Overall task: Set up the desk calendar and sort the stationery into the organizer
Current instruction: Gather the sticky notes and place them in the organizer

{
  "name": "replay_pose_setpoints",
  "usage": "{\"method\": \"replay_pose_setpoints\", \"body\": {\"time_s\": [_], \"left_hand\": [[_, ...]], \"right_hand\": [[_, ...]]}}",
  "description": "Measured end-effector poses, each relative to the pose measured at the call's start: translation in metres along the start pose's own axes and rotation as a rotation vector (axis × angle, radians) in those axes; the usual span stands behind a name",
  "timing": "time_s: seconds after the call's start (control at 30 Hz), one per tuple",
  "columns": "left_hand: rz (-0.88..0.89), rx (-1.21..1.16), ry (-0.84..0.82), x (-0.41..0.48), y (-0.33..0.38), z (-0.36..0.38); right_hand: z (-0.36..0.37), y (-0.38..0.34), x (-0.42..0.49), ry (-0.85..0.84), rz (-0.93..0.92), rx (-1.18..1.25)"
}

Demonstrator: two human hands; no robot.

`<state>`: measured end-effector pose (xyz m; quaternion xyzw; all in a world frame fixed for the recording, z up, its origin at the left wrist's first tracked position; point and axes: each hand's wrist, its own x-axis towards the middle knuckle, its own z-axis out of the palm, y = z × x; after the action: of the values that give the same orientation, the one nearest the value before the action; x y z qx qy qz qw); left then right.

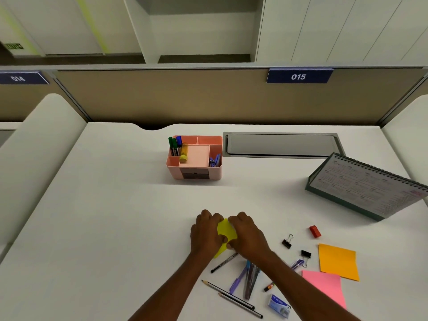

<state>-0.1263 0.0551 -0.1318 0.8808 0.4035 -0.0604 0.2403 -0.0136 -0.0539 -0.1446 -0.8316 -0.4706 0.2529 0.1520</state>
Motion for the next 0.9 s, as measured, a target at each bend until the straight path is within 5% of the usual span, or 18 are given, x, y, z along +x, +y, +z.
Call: {"method": "replay_pose_setpoints", "body": {"time_s": [0.23,0.4,0.9], "left_hand": [[-0.127,-0.384,0.117,0.009,-0.002,-0.012],[-0.064,-0.599,0.225,0.02,0.003,-0.044],[0.307,-0.438,0.598,0.107,0.034,-0.191]], "right_hand": [[-0.007,0.011,0.01,0.073,0.083,0.268],[-0.049,0.011,0.024,0.159,0.109,0.532],[-0.202,-0.051,0.12,0.521,-0.269,0.318]]}}
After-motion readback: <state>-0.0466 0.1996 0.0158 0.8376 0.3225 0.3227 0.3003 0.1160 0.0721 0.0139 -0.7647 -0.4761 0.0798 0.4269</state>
